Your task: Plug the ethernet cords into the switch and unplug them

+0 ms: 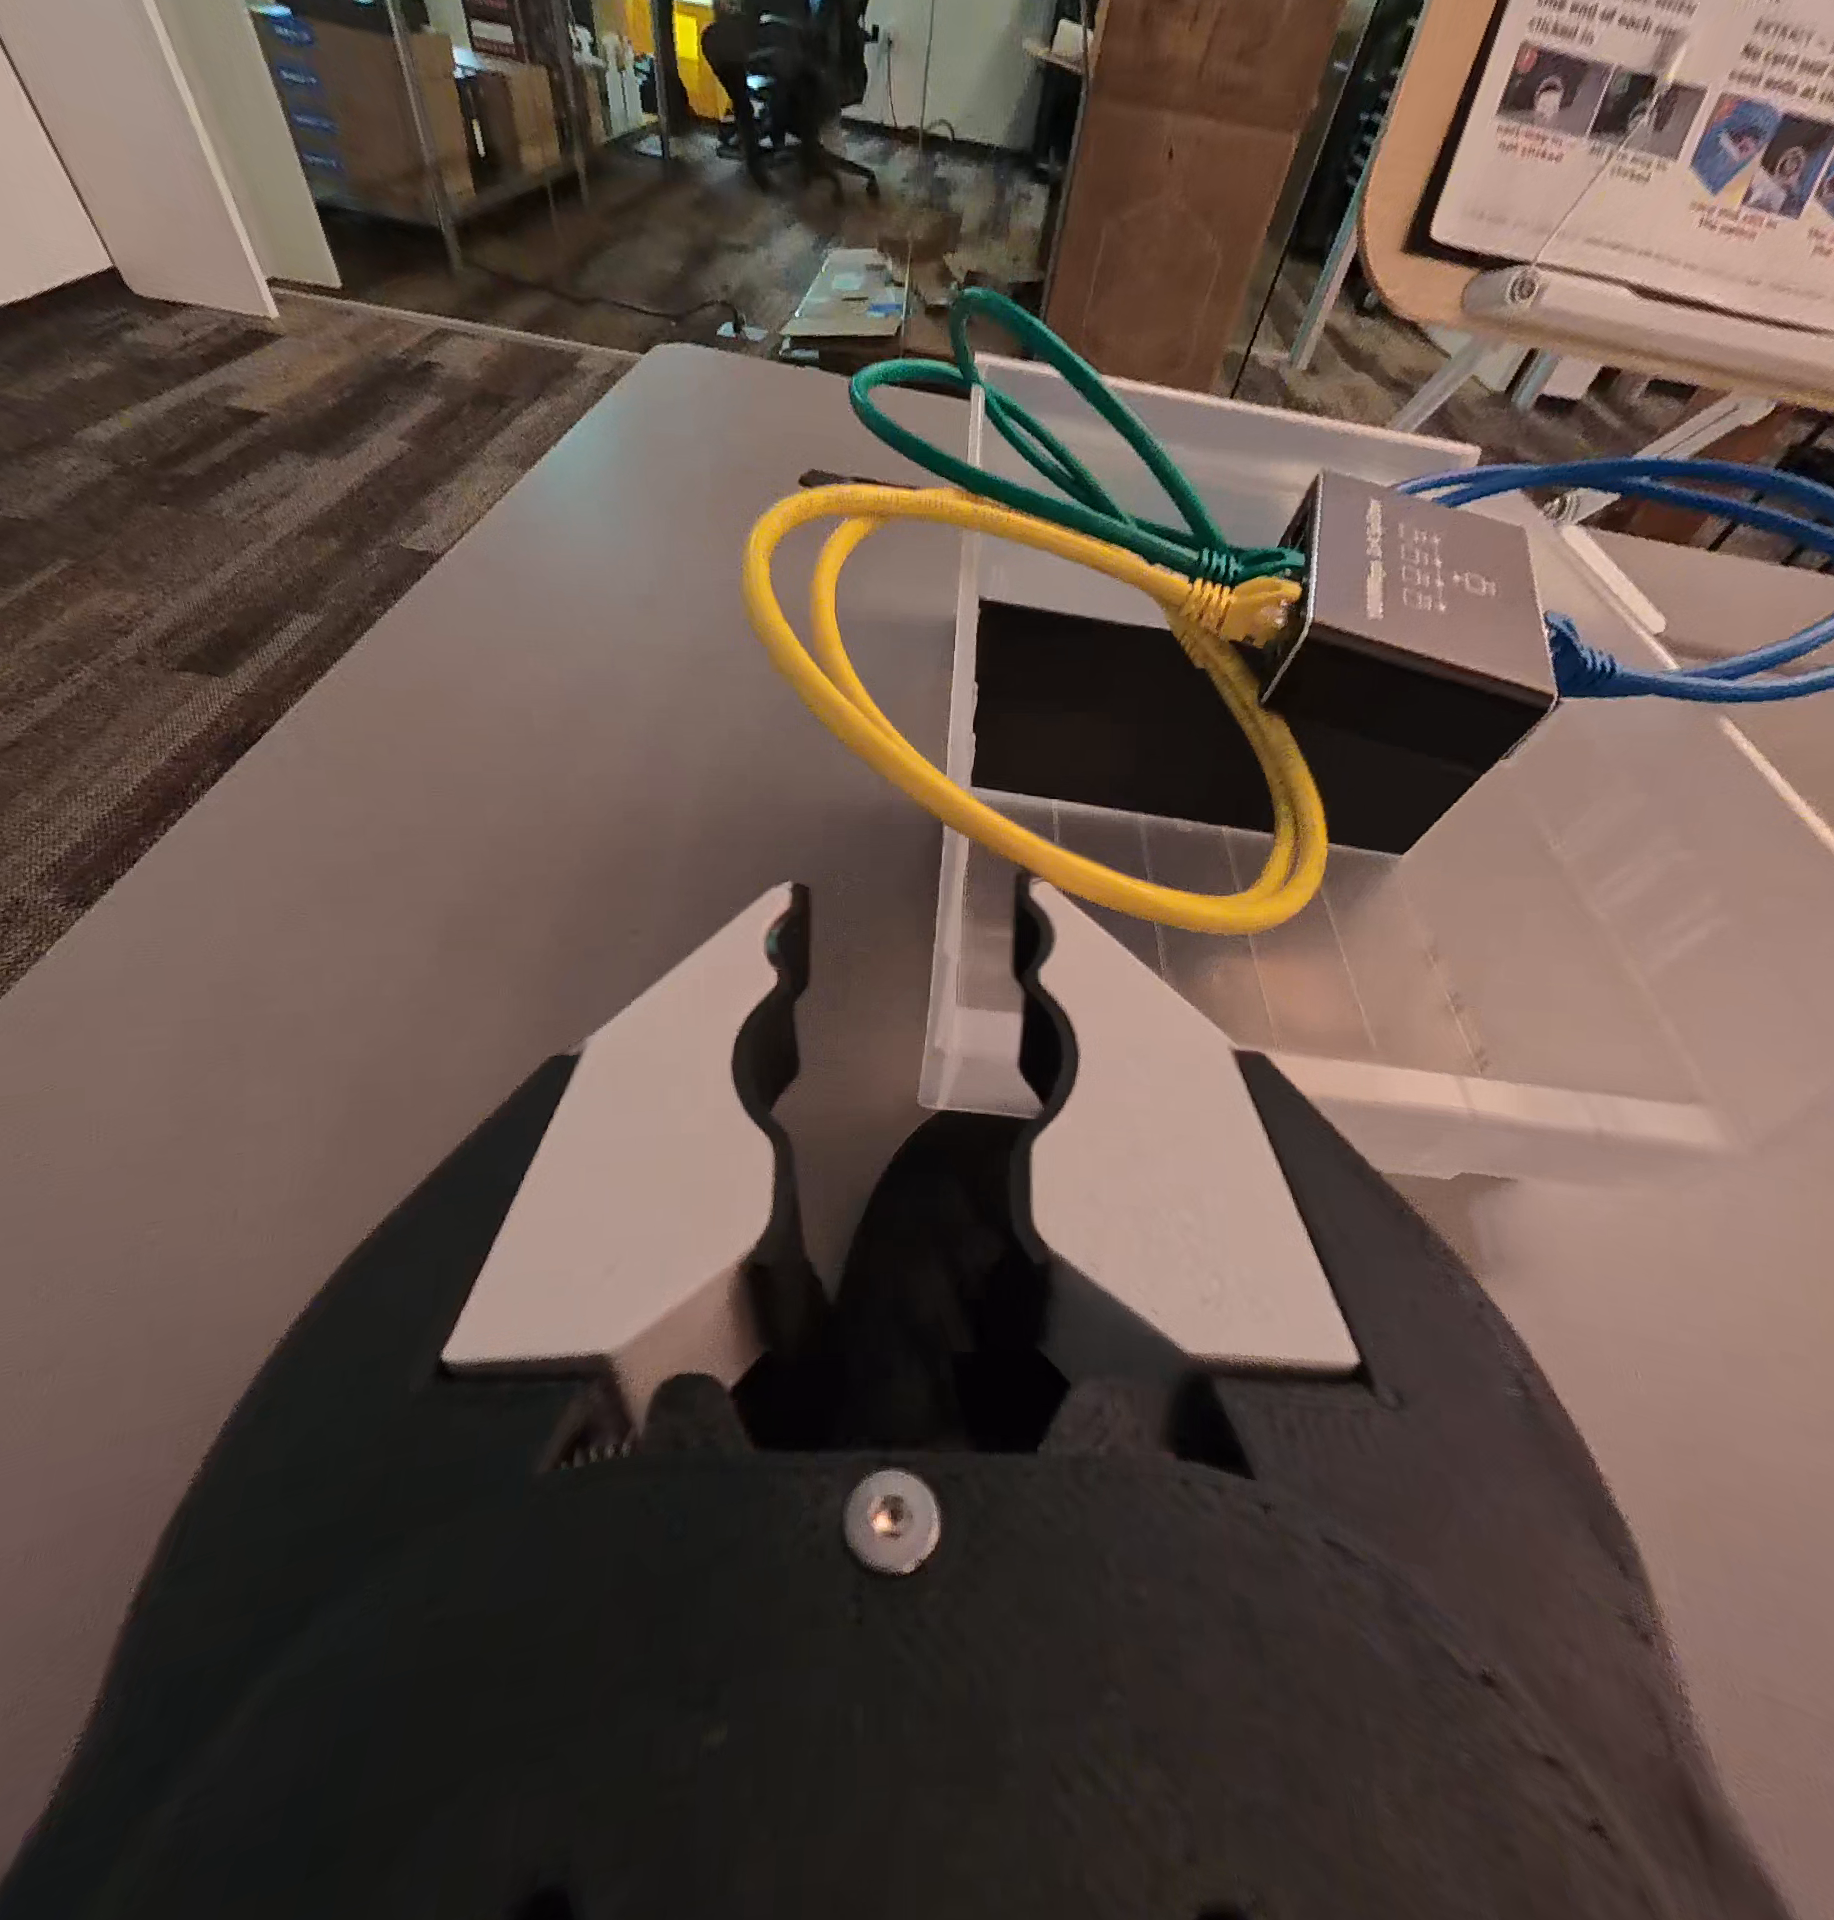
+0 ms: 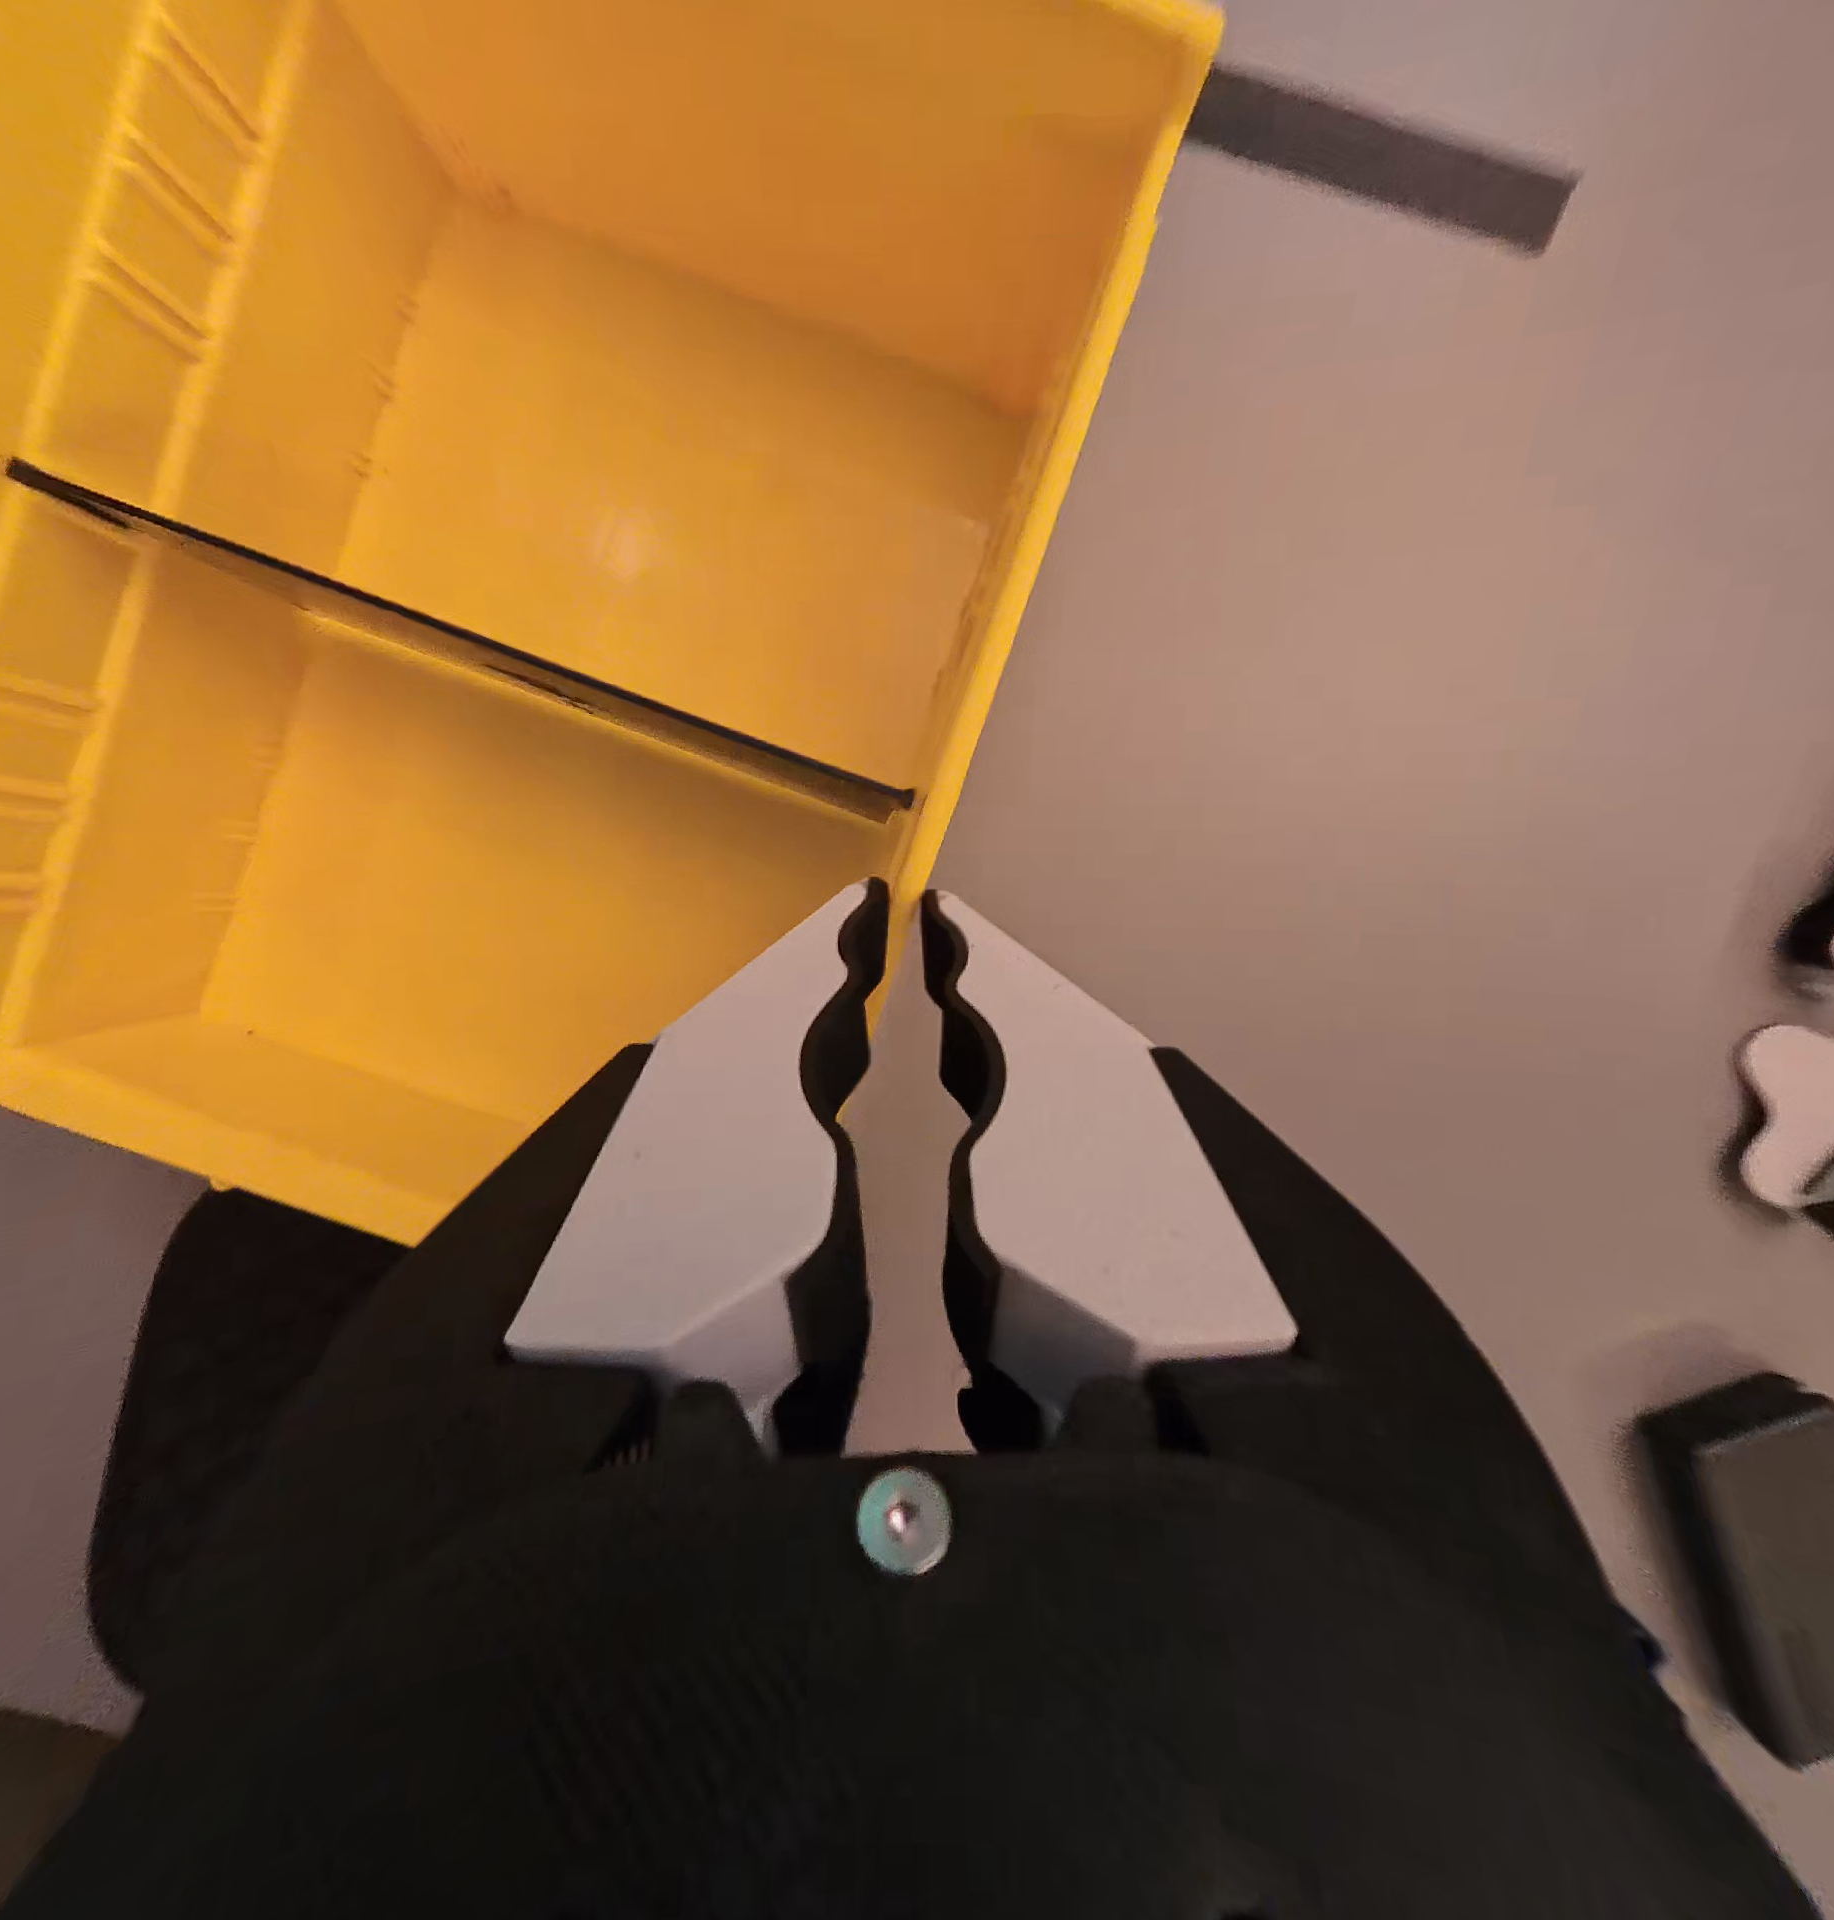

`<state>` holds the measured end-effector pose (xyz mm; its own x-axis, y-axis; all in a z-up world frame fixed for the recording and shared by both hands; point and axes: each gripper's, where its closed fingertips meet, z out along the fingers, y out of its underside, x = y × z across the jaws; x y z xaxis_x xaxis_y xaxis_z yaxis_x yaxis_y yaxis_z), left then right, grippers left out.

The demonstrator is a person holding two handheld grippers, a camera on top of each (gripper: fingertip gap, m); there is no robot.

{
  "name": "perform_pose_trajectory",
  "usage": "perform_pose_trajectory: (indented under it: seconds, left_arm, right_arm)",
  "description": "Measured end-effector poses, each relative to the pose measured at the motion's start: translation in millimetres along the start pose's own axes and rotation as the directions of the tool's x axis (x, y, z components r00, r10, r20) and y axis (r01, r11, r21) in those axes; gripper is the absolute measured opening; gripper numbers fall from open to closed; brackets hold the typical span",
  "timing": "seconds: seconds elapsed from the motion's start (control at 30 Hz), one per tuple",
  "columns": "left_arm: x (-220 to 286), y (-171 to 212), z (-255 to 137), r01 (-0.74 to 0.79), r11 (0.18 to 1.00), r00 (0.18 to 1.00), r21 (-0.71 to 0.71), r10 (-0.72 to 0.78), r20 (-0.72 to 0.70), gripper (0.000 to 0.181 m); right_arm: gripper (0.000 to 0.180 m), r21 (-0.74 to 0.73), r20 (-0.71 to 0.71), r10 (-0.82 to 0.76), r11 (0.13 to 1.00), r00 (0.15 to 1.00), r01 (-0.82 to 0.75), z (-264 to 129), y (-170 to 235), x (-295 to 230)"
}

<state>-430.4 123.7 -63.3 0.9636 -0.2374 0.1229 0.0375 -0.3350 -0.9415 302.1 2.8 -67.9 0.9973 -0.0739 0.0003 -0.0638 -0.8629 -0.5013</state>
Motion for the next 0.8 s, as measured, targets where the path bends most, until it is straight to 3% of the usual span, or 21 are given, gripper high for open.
perform_pose_trajectory:
  seconds: [0.13, 0.27, 0.47, 0.57, 0.6, 0.7, 0.8]
  left_arm:
    - [-2.9, 7.1, -1.2, -0.024, 0.999, 1.000, -0.026, 0.024, 0.002, 0.056]
    - [-4.3, 7.9, 5.7, -0.026, 0.999, 1.000, -0.046, 0.025, -0.015, 0.071]
    - [4.0, 8.8, 21.2, -0.033, 0.993, 0.995, -0.111, 0.022, -0.095, 0.073]
    - [13.8, 8.7, 29.5, -0.029, 0.989, 0.987, -0.147, 0.005, -0.160, 0.073]
    - [16.8, 9.0, 32.6, -0.026, 0.986, 0.984, -0.163, -0.003, -0.179, 0.073]
    - [24.4, 6.9, 40.5, -0.038, 0.984, 0.976, -0.174, -0.001, -0.219, 0.058]
    - [25.5, 15.0, 48.5, -0.057, 0.974, 0.975, -0.220, 0.007, -0.221, 0.030]
  right_arm:
    - [0.000, 0.096, -0.112, -0.065, 0.992, 0.992, 0.076, -20.3, -8.6, 10.2]
    - [0.000, 0.100, -0.082, -0.047, 0.993, 0.996, 0.055, -23.4, -5.8, 7.9]
    - [0.001, 0.159, -0.039, 0.003, 0.987, 0.999, 0.003, -35.6, -5.6, 4.3]
    - [0.006, 0.184, 0.012, 0.041, 0.982, 0.999, -0.043, -36.4, -1.0, -2.0]
    - [0.021, 0.186, 0.024, 0.061, 0.980, 0.998, -0.065, -35.6, 1.2, -3.3]
    - [0.055, 0.165, 0.041, 0.100, 0.981, 0.994, -0.106, -30.8, 10.7, -7.4]
    - [0.059, 0.108, 0.057, 0.120, 0.986, 0.991, -0.126, -22.0, 22.6, -14.4]
